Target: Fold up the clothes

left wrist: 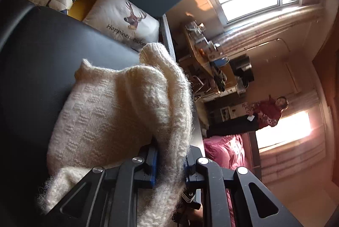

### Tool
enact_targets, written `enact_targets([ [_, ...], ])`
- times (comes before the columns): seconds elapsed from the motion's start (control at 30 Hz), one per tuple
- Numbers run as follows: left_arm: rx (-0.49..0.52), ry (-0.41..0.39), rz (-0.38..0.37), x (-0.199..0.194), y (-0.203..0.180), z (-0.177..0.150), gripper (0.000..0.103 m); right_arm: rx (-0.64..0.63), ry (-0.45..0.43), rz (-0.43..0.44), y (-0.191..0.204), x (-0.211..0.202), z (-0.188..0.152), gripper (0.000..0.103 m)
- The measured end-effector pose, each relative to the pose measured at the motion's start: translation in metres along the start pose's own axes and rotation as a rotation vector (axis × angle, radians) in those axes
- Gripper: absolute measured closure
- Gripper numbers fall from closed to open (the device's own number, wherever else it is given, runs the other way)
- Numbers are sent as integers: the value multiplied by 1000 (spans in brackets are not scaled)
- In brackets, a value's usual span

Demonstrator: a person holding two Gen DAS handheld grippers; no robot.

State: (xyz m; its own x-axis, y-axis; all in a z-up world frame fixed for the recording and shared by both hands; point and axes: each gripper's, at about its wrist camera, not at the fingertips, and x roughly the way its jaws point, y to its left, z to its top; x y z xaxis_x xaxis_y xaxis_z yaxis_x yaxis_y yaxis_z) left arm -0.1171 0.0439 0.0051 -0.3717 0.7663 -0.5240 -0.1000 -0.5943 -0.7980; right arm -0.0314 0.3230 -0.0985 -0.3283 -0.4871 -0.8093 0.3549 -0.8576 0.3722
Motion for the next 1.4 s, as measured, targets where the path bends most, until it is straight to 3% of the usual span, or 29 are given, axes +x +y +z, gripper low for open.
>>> enact_targets([
  [0.1,24,74,22,34,-12,-17,85,11,-18,25,-4,-4,-2,59],
  [0.17,28,112,38,54,-15,-26,85,16,-27,39,6,1,14,59],
  [0.3,2,137,77,85,-15,-38,85,31,-54,58,5,-2,13,59],
  [0.6,25,207,161,126,-9,-72,84,53,-117,114,-4,-12,3,59],
  [0.7,-8,230,131,127,-9,-75,75,49,-156,120,-6,-19,-4,61],
  [0.77,-50,246,82,121,-13,-71,68,61,-174,125,-9,-28,-10,61],
  [0.87,-89,266,-28,98,-24,-64,68,63,-184,110,-12,-47,-24,61],
  [0.97,-68,211,-105,59,-31,-56,62,73,-182,71,-16,-65,-40,61],
  [1.07,8,115,-32,20,-15,-49,55,93,-170,8,-19,-86,-60,61],
  [1.2,65,30,115,-18,26,-54,55,46,-214,27,-1,-130,-68,61],
  [1.27,80,7,148,-31,48,-63,55,-23,-245,83,24,-140,-48,60],
  [1.33,110,-10,183,-33,64,-71,55,-85,-255,147,56,-135,-22,53],
  [1.4,117,-4,201,-30,75,-77,55,-154,-253,158,92,-126,-6,50],
])
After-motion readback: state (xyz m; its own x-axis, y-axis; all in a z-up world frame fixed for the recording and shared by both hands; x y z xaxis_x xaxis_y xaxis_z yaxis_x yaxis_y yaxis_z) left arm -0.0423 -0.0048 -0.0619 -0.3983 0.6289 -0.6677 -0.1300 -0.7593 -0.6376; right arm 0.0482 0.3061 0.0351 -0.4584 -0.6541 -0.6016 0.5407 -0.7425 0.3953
